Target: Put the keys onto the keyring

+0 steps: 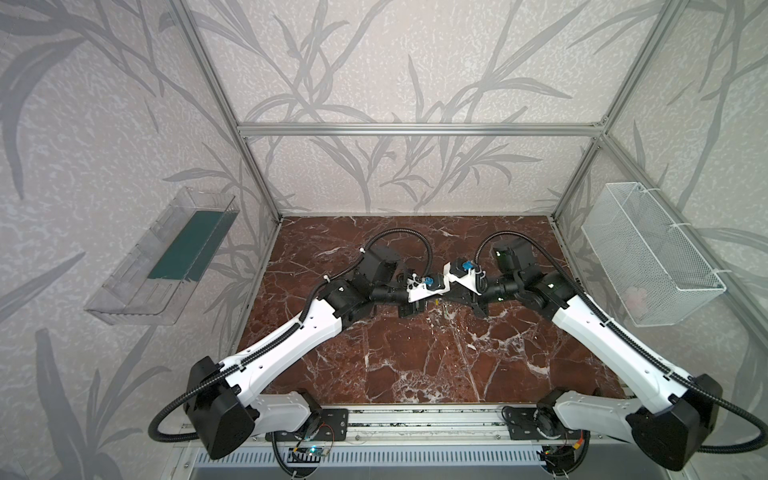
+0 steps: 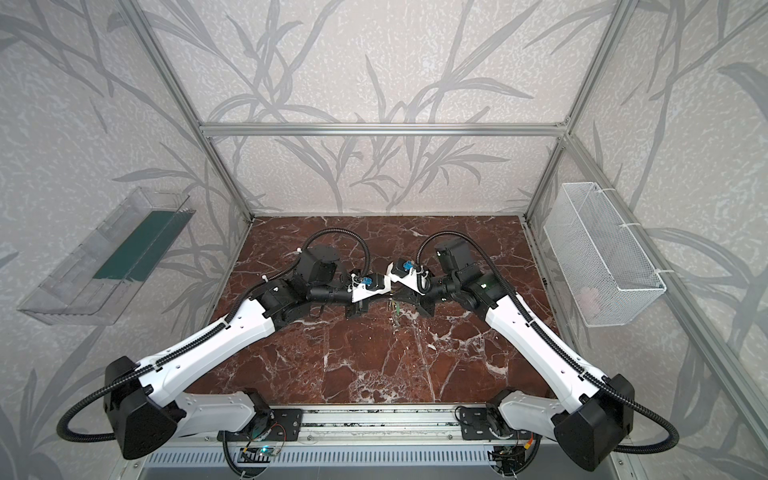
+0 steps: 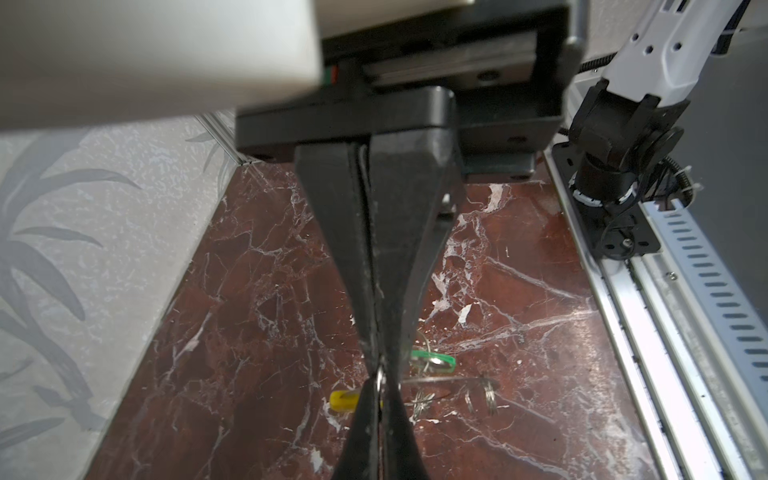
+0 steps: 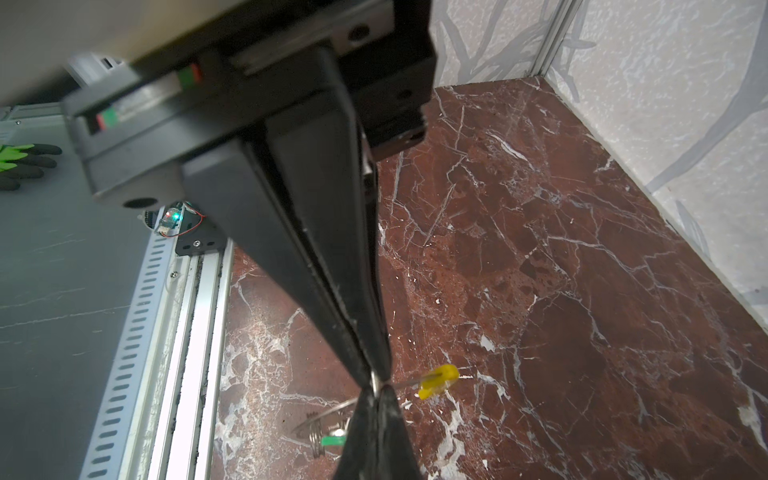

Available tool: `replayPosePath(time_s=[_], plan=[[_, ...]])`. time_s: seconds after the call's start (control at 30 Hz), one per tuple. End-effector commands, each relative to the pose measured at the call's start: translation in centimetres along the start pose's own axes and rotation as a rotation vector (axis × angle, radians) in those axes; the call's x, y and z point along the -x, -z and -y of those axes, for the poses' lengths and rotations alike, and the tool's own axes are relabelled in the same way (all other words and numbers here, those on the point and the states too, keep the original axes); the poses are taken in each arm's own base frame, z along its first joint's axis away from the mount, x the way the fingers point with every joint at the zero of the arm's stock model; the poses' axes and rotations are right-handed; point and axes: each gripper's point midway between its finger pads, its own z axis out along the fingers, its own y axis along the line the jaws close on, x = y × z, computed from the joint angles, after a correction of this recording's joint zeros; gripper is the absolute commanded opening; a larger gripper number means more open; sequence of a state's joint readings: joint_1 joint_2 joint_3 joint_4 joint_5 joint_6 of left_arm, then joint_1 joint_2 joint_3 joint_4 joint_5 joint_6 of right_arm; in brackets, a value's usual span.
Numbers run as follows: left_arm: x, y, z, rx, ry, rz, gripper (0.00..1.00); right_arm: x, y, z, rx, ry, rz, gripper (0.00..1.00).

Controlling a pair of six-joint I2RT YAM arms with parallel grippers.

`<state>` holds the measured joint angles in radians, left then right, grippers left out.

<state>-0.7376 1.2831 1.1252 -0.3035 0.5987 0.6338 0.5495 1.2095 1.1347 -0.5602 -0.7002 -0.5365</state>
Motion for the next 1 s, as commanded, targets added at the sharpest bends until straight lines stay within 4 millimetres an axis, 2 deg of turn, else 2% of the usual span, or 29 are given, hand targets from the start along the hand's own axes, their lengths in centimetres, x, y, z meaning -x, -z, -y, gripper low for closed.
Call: replayPosePath(time_s=[0.0, 0.03, 0.1, 0.13, 0.23, 0.37, 0.5, 0.63, 0.87, 0.97], plan=[[0.2, -0.3, 0.2, -0.024, 0.009, 0.002, 0.00, 2.6, 1.1, -1.0, 0.003, 0.105, 0.114, 0.00], [0.3, -0.4, 0.1, -0.022, 0.010, 0.002, 0.00, 2.6, 1.1, -0.8, -0.015, 0.104, 0.119, 0.02], [0.4, -0.3, -0.2, -0.004, 0.016, 0.012, 0.00, 1.9, 1.1, 0.0, -0.072, 0.098, 0.105, 0.24], [0.6, -0.3, -0.4, 0.008, 0.021, 0.024, 0.00, 1.5, 1.3, 0.4, -0.098, 0.095, 0.101, 0.32], [1.7, 0.3, -1.3, 0.058, 0.032, 0.082, 0.00, 0.2, 2.0, 1.4, -0.148, 0.038, 0.139, 0.39], [3.1, 0.9, -2.2, 0.108, 0.042, 0.148, 0.00, -0.8, 2.7, 1.7, -0.185, -0.029, 0.195, 0.40], [4.1, 1.2, -2.8, 0.143, 0.064, 0.203, 0.00, -0.6, 2.8, 1.3, -0.176, -0.056, 0.244, 0.40], [4.8, 1.3, -3.0, 0.151, 0.085, 0.248, 0.00, -0.4, 2.3, 1.5, -0.151, -0.075, 0.253, 0.36], [5.5, 1.5, -3.2, 0.167, 0.114, 0.289, 0.00, 0.3, 1.3, 2.1, -0.141, -0.078, 0.277, 0.36], [5.7, 1.5, -3.4, 0.177, 0.128, 0.312, 0.00, 0.4, 0.9, 2.3, -0.143, -0.060, 0.267, 0.27]])
